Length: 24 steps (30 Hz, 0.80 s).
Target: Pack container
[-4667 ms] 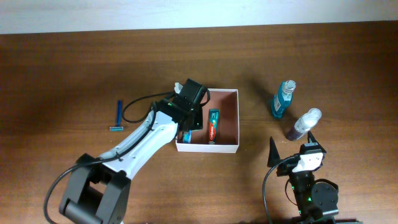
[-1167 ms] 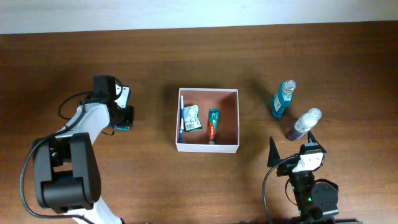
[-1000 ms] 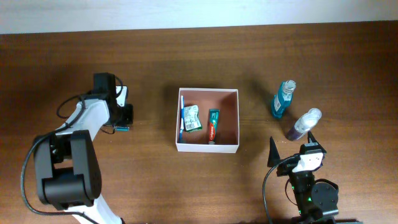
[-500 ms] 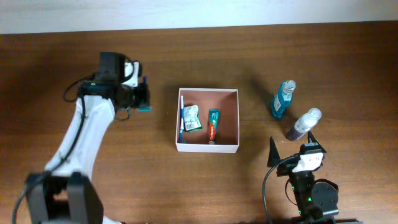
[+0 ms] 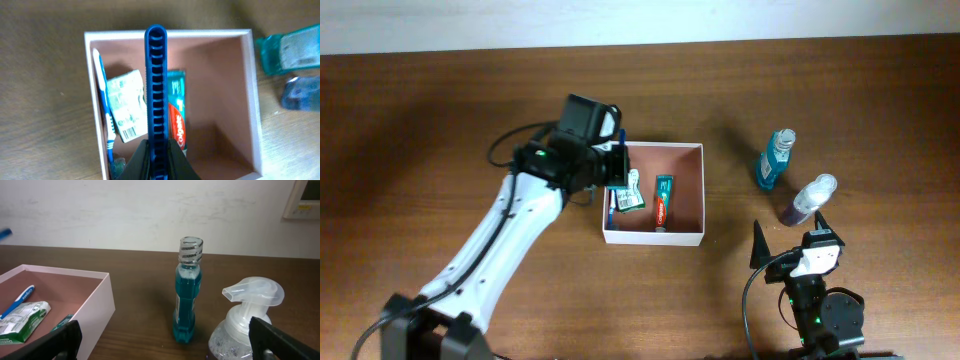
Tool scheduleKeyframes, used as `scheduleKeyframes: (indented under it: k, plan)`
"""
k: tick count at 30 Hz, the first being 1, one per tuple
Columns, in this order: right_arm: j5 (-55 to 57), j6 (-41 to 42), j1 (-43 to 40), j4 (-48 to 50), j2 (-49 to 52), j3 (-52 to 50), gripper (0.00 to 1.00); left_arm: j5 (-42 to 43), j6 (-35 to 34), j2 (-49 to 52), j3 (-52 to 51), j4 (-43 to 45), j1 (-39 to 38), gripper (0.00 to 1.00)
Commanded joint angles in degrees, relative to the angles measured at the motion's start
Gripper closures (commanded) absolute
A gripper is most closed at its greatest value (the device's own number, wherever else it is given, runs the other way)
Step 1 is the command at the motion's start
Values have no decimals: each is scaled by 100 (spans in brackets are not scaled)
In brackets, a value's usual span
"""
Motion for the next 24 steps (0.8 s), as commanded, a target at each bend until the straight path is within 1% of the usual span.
scheduleKeyframes:
  k: [1,7,9,13,15,19,24]
  plan:
    - [-9,-35,-48,-24,-37,-46,2,-192,-125,352,79,-101,-195,100]
    - [-11,-35,-48,-22,-37,-46,2,-219,-186,702,79,-118,-339,99]
    - [-11,-35,-48,-24,-37,-46,2,-304,-195,807,79,-118,-389,99]
    - [-11,-35,-48,-22,-37,-46,2,-826,-310,1071,76,-120,-514,99]
    - [-11,-35,-48,-22,-37,-46,2,-931,-354,1165,76,-120,-529,99]
    - [-9,-35,-48,-24,-37,-46,2,-1097,-378,1362,76,-57,-529,99]
    - [-9,-35,-48,-24,-37,-46,2,-1110,-378,1565,76,7,-529,99]
